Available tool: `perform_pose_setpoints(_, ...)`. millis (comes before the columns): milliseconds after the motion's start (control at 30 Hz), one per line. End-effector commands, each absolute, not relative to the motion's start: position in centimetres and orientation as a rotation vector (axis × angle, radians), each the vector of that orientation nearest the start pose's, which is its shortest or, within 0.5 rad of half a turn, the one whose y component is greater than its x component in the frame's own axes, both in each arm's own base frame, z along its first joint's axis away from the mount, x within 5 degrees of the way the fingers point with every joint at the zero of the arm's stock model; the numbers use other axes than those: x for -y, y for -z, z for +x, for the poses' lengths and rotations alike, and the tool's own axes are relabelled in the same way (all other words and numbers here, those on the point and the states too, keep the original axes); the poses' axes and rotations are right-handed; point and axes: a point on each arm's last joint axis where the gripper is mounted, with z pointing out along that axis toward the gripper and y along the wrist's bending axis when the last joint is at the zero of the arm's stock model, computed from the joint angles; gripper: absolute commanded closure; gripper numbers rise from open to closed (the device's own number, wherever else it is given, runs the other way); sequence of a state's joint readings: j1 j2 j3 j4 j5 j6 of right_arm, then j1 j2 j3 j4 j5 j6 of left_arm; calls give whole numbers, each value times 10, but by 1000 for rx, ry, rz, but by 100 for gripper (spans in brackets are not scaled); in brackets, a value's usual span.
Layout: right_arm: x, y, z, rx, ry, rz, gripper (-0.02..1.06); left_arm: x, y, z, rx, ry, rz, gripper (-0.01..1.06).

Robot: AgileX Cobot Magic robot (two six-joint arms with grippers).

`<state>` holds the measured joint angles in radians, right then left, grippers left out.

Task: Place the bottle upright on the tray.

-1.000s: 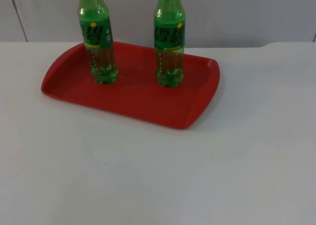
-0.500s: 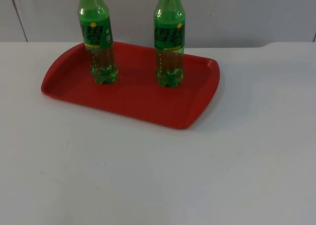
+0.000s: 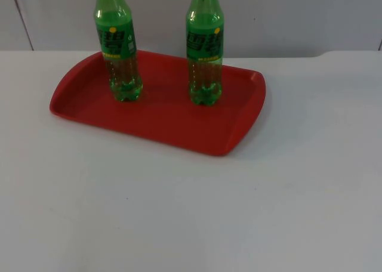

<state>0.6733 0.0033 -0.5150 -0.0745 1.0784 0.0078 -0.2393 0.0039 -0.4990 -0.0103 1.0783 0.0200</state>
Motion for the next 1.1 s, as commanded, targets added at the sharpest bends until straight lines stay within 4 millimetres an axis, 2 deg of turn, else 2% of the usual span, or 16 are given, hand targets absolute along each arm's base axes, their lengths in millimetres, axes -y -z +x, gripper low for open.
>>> perform_pose_setpoints(0,9,-280,-2,-1950,-337,-668,-1,-1,-275,-5,-2051,153,268,0)
perform_pose_setpoints(700,9,-280,-2,-1951,-336,-666,-1,-1,-275,-5,-2051,153,268,0)
perform_pose_setpoints(1067,9,-280,-4,-1989,-238,-507,-1,-1,-275,-5,-2051,153,268,0)
